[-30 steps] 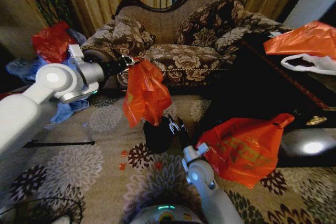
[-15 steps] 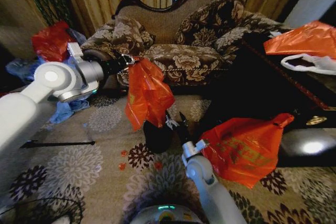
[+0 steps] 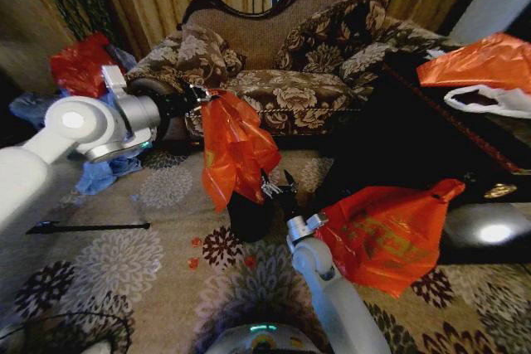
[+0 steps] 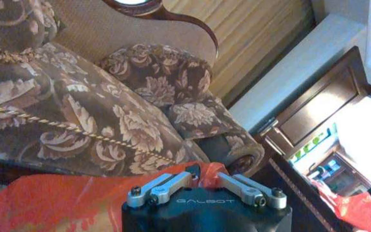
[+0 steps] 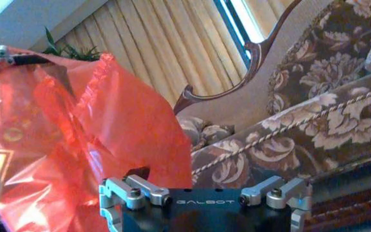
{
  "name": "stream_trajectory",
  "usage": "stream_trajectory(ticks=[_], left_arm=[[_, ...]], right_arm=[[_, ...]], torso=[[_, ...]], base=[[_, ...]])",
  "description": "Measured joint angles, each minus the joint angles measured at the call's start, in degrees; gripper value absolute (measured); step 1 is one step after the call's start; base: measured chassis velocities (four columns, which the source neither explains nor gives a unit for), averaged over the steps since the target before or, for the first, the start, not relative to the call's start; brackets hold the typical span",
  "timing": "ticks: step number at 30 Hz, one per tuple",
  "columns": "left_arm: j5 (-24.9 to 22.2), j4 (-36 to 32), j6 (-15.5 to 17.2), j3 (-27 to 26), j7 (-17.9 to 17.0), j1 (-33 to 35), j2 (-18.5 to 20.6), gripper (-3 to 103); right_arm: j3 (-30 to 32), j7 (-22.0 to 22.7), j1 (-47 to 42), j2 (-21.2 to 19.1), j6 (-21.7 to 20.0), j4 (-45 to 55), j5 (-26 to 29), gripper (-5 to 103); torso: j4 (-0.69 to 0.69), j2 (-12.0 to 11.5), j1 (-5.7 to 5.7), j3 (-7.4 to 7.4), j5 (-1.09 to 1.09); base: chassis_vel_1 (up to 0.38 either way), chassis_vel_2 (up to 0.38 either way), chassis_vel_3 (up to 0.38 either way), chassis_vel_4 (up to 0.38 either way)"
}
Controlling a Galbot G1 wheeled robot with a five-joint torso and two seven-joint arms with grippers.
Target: Place a garbage bag over the trash bin.
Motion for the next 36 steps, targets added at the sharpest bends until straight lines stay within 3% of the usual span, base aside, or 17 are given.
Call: stream_trajectory(ticks=[8, 24, 29, 36], left_arm=[[0.05, -1.2, -0.01, -0.35, 0.15, 1.55, 0.24, 0], [0.06, -3.79, 0.12, -0.39, 0.87, 4.06, 0.8, 0], [0.37, -4.01, 0.23, -0.38, 0.89, 4.74, 0.91, 0], [1.19, -3.34, 0.33, -0.2, 0.94, 5.2, -0.17, 0]], right_arm=[[-0.29, 0.74, 1.86, -1.05, -0.22, 1.5, 1.01, 100], [-2.09, 2.31, 8.6, 0.48, -0.44, -0.76, 3.21, 100], [-1.68, 2.37, 8.78, 0.6, 0.5, -0.49, 4.52, 86], [-0.28, 1.71, 7.53, -1.32, 1.05, 2.04, 6.86, 53]], torso=[[-0.01, 0.0, 0.0, 0.0, 0.0], [0.0, 0.0, 0.0, 0.0, 0.0], [0.0, 0.0, 0.0, 0.0, 0.0], [-0.01, 0.0, 0.0, 0.0, 0.0]], base=[[0.0, 0.0, 0.0, 0.0], [0.0, 0.0, 0.0, 0.0], [0.0, 0.0, 0.0, 0.0], [0.0, 0.0, 0.0, 0.0]])
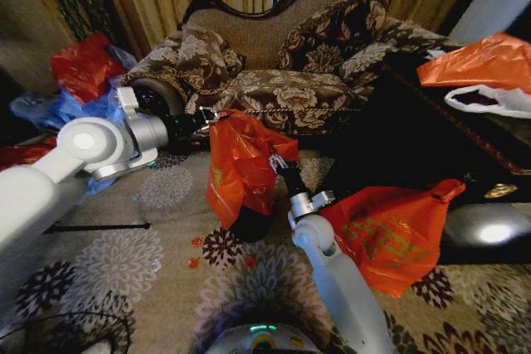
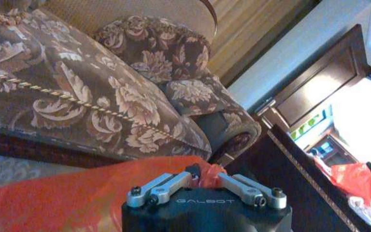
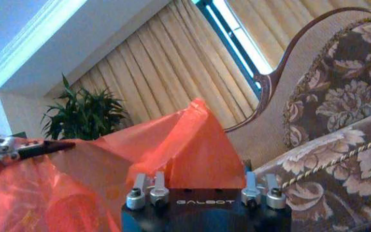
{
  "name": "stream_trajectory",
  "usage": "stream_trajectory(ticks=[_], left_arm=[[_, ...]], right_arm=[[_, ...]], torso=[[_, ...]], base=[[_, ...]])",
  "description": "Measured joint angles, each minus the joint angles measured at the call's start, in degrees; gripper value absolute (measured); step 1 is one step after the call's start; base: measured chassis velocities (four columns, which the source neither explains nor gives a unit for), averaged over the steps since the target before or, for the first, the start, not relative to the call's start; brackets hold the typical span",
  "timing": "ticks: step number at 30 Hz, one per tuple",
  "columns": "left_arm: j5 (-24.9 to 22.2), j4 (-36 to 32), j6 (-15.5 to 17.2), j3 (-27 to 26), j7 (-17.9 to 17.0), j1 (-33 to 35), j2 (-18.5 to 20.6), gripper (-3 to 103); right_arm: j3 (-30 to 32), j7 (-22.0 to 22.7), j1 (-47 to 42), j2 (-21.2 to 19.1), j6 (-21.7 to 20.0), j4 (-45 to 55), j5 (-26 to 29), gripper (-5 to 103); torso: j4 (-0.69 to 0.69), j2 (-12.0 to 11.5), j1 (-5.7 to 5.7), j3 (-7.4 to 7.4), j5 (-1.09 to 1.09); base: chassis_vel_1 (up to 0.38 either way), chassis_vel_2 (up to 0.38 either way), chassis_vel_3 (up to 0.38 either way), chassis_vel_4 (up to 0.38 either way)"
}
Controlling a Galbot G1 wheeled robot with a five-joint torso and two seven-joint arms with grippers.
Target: Place a garbage bag over the trash bin.
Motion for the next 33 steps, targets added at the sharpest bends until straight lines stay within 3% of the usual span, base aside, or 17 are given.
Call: stream_trajectory(ticks=[3, 9, 15, 27, 29, 30, 33], left_arm=[[0.27, 0.23, 0.04, 0.07, 0.02, 0.01, -0.3, 0], [1.57, 1.12, 0.45, 0.42, 0.17, 0.44, -1.0, 0], [5.16, 3.18, 0.92, 1.66, 0.48, 0.75, -2.45, 0], [14.62, 8.39, 1.14, 6.72, 0.84, -1.65, -9.88, -2], [15.96, 10.11, 1.21, 8.17, 0.31, -2.74, -12.52, 14], [15.96, 10.11, 1.21, 8.17, 0.31, -2.74, -12.52, 14], [17.41, 12.59, 1.32, 9.8, -0.33, -4.19, -15.7, 30]], right_arm=[[0.23, -0.05, -0.51, -0.38, 0.0, 0.73, 0.05, 48], [0.78, -0.37, -1.63, -1.42, 0.0, 2.59, 0.46, 21], [0.83, -0.58, -1.74, -2.85, -0.46, 4.25, 1.68, 2], [1.02, 0.44, -0.47, -5.26, -1.8, 6.14, 5.09, 0], [1.36, 1.01, 1.47, -6.42, -2.3, 6.16, 6.49, 0], [1.36, 1.01, 1.47, -6.42, -2.3, 6.16, 6.49, 0], [2.06, 2.18, 3.81, -8.14, -3.21, 6.89, 9.51, 0]], torso=[[0.0, 0.0, 0.0, 0.0, 0.0], [0.0, 0.01, 0.0, 0.0, 0.0], [0.01, 0.01, 0.0, 0.0, 0.0], [0.0, 0.01, 0.0, 0.0, 0.0], [0.0, 0.01, 0.0, 0.0, 0.01], [0.0, 0.01, 0.0, 0.0, 0.01], [0.0, 0.01, 0.0, 0.0, 0.01]], base=[[0.0, 0.0, 0.0, 0.0], [0.0, 0.0, 0.0, 0.0], [0.0, 0.0, 0.0, 0.0], [0.0, 0.0, 0.0, 0.0], [0.0, 0.0, 0.0, 0.0], [0.0, 0.0, 0.0, 0.0], [0.0, 0.0, 0.0, 0.0]])
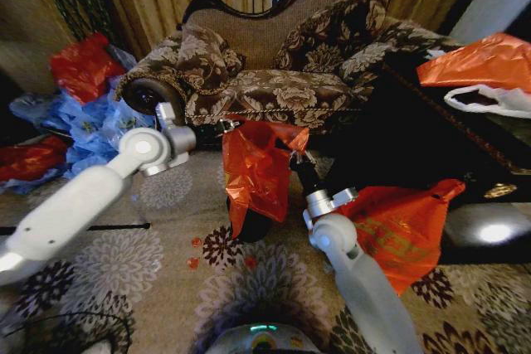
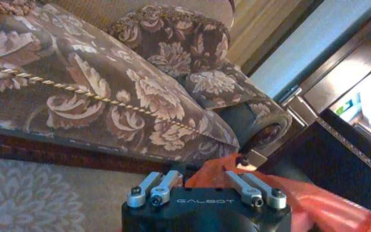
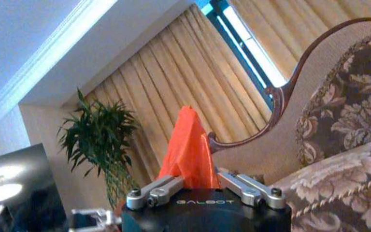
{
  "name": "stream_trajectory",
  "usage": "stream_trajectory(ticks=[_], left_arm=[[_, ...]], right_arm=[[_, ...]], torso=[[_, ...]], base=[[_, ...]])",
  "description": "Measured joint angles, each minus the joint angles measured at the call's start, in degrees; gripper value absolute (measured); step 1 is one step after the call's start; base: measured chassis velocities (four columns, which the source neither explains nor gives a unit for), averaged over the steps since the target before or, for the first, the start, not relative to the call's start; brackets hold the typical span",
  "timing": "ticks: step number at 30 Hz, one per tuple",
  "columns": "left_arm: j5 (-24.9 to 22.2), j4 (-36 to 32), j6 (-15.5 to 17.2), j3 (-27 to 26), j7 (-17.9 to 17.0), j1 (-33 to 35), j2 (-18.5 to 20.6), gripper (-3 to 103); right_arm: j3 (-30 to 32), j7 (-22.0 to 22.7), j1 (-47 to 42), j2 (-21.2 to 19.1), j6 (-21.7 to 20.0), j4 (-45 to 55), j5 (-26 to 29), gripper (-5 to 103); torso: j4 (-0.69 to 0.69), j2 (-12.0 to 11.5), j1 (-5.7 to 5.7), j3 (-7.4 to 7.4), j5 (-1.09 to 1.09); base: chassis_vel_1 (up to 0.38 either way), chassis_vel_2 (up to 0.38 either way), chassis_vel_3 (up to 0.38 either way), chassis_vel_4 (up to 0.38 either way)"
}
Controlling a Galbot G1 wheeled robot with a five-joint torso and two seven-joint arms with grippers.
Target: Place a garbage bag over the trash bin.
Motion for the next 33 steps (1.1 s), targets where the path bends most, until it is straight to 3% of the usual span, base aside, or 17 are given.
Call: stream_trajectory(ticks=[4, 8, 9, 13, 15, 17, 19, 20, 23, 25, 27, 30, 33], left_arm=[[0.68, 1.59, 0.04, 0.9, -0.47, -0.97, -1.78, 35], [2.83, 4.16, 0.17, 1.94, -0.64, -2.54, -4.25, 57], [2.83, 4.16, 0.17, 1.94, -0.64, -2.54, -4.25, 57], [5.22, 4.93, 0.69, 0.88, -1.04, -2.54, -4.15, 73], [7.01, 3.35, 1.46, -1.44, -1.0, -1.26, -1.18, 84], [8.03, 2.13, 1.59, -2.26, -0.68, -0.45, 0.78, 84], [9.73, -1.23, 1.77, -4.08, 0.85, 1.28, 5.52, 94], [9.73, -1.23, 1.77, -4.08, 0.85, 1.28, 5.52, 94], [9.57, -8.16, 3.8, -7.29, 5.31, 3.98, 13.18, 100], [9.7, -9.75, 4.58, -7.84, 7.1, 4.66, 15.02, 100], [9.76, -14.11, 7.6, -9.1, 9.03, 7.22, 18.76, 100], [9.45, -16.76, 10.22, -9.35, 6.01, 10.18, 19.43, 100], [8.16, -18.69, 13.52, -9.2, -1.37, 16.63, 17.27, 99]], right_arm=[[0.37, 0.6, 0.96, -0.9, -0.46, 0.71, 1.77, 0], [0.65, 1.6, 3.0, -1.52, -1.18, 1.36, 3.53, 0], [0.65, 1.6, 3.0, -1.52, -1.18, 1.36, 3.53, 0], [0.71, 2.2, 3.71, -1.38, -1.51, 1.21, 3.36, 0], [0.42, 2.23, 2.59, -0.72, -1.58, 0.78, 1.28, 0], [0.26, 2.22, 2.13, -0.21, -1.59, 0.45, 0.18, 0], [0.01, 2.21, 1.56, 0.96, -1.58, -0.49, -1.49, 0], [0.01, 2.21, 1.56, 0.96, -1.58, -0.49, -1.49, 0], [0.02, 2.23, 1.5, 2.58, -1.26, -2.22, -3.22, 0], [0.06, 2.25, 1.5, 2.96, -1.12, -2.6, -3.54, 0], [-0.2, 2.27, 1.53, 4.1, -0.89, -3.28, -4.23, 0], [-0.58, 2.27, 1.44, 4.83, -0.83, -3.31, -4.48, 0], [-1.34, 2.28, 0.17, 4.93, -0.79, -2.77, -4.82, 0]], torso=[[0.0, 0.0, 0.0, 0.0, 0.0], [0.0, 0.0, 0.0, 0.0, 0.01], [0.0, 0.0, 0.0, 0.0, 0.01], [-0.02, 0.0, 0.0, 0.0, 0.0], [-0.03, 0.0, 0.0, 0.0, 0.0], [-0.01, 0.0, 0.0, 0.0, -0.01], [0.01, 0.0, 0.0, 0.0, -0.04], [0.01, 0.0, 0.0, 0.0, -0.04], [0.04, 0.0, -0.02, -0.02, -0.02], [0.01, 0.0, -0.02, -0.02, -0.02], [0.01, 0.0, -0.02, -0.02, 0.01], [0.01, 0.0, -0.02, -0.02, -0.01], [0.0, 0.0, -0.01, -0.01, -0.02]], base=[[0.0, 0.0, 0.0, 0.0], [0.0, 0.0, 0.0, 0.0], [0.0, 0.0, 0.0, 0.0], [0.0, 0.0, 0.0, 0.0], [0.0, 0.0, 0.0, 0.0], [0.0, 0.0, 0.0, 0.0], [0.0, 0.0, 0.0, 0.0], [0.0, 0.0, 0.0, 0.0], [0.0, 0.0, 0.0, 0.0], [0.0, 0.0, 0.0, 0.0], [0.0, 0.0, 0.0, 0.0], [0.0, 0.0, 0.0, 0.0], [0.0, 0.0, 0.0, 0.0]])
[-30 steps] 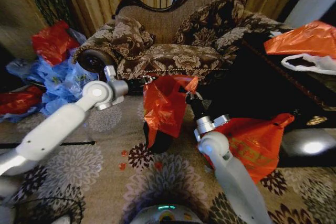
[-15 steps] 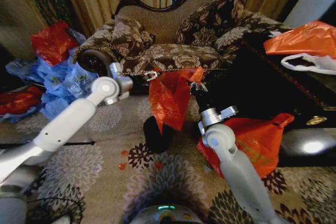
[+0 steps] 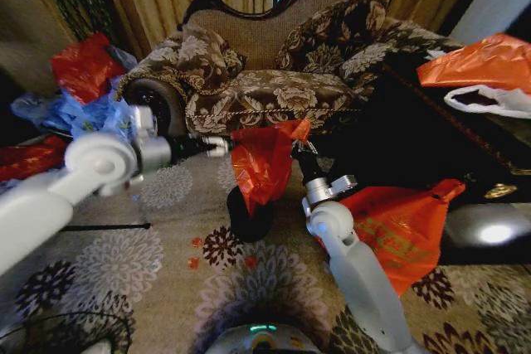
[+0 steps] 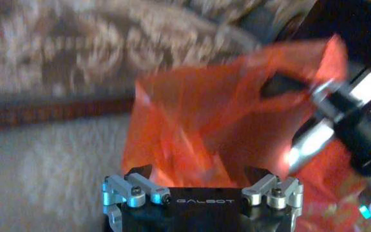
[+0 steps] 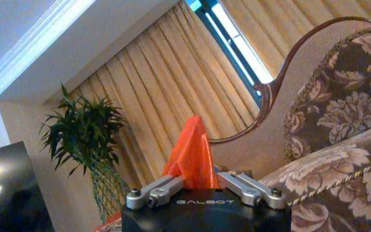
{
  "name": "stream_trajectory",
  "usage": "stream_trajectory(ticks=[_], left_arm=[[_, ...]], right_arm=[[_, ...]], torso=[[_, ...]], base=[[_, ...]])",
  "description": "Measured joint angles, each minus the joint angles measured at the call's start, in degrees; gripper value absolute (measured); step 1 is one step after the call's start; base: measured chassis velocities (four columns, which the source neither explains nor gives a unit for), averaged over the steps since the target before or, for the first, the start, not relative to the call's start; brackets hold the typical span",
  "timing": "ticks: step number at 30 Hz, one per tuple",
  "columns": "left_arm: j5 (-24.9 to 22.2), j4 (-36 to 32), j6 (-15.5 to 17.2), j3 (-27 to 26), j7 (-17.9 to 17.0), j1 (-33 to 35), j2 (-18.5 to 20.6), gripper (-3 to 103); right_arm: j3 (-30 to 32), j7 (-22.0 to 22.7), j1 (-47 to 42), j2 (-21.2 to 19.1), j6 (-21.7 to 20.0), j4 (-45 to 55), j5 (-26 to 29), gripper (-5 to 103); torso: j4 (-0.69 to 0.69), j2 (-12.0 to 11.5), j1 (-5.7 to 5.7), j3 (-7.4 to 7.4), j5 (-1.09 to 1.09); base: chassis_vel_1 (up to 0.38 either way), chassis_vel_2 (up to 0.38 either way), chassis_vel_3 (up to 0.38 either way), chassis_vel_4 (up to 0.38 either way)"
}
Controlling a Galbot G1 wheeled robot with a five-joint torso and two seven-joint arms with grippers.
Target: Place a garbage bag over the trash bin.
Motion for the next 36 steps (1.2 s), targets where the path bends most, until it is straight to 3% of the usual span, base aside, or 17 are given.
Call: stream_trajectory(ticks=[2, 6, 13, 17, 19, 24, 30, 36], left_arm=[[-0.17, -0.01, 0.04, 0.32, -0.99, 0.89, -0.79, 99], [-4.02, 1.52, -0.41, 2.8, -6.53, 1.69, -6.01, 97], [-9.2, 5.43, -2.25, 7.0, -11.87, -3.99, -12.88, 95], [-9.44, 7.54, -3.64, 8.8, -15.7, -5.62, -16.43, 99], [-9.19, 9.22, -4.58, 10.31, -19.2, -6.51, -19.59, 99], [-4.57, 11.66, -4.98, 13.61, -20.07, -7.27, -23.04, 102], [-0.46, 14.08, -5.86, 16.74, -20.95, -7.47, -25.61, 88], [0.45, 14.43, -6.12, 17.12, -20.63, -6.88, -25.2, 61]], right_arm=[[-0.19, 0.0, -0.44, -0.08, 0.01, 0.27, -0.06, 0], [-0.73, 0.0, -2.16, -0.62, -0.01, 1.51, -0.27, 0], [-0.4, 0.14, -3.11, -1.82, -0.22, 2.7, -0.18, 0], [-0.24, 0.22, -3.62, -2.2, -0.33, 3.23, -0.12, 0], [-0.26, 0.29, -4.47, -2.77, -0.43, 3.9, -0.09, 0], [-0.37, 0.45, -5.77, -3.5, -0.75, 5.25, 0.18, 0], [-0.54, 0.56, -6.37, -4.06, -1.07, 6.24, 0.43, 0], [-0.24, 0.64, -6.66, -4.57, -1.12, 6.47, 0.56, 0]], torso=[[0.01, 0.0, 0.0, 0.0, 0.0], [0.0, 0.0, 0.0, 0.0, -0.01], [0.0, 0.0, 0.0, 0.0, 0.02], [0.0, 0.0, 0.01, 0.0, 0.02], [-0.01, 0.0, 0.01, 0.01, 0.02], [0.0, 0.0, 0.01, 0.01, 0.02], [-0.01, 0.0, 0.01, 0.01, 0.02], [0.0, 0.0, 0.01, 0.01, 0.01]], base=[[0.0, 0.0, 0.0, 0.0], [0.0, 0.0, 0.0, 0.0], [0.0, 0.0, 0.0, 0.0], [0.0, 0.0, 0.0, 0.0], [0.0, 0.0, 0.0, 0.0], [0.0, 0.0, 0.0, 0.0], [0.0, 0.0, 0.0, 0.0], [0.0, 0.0, 0.0, 0.0]])
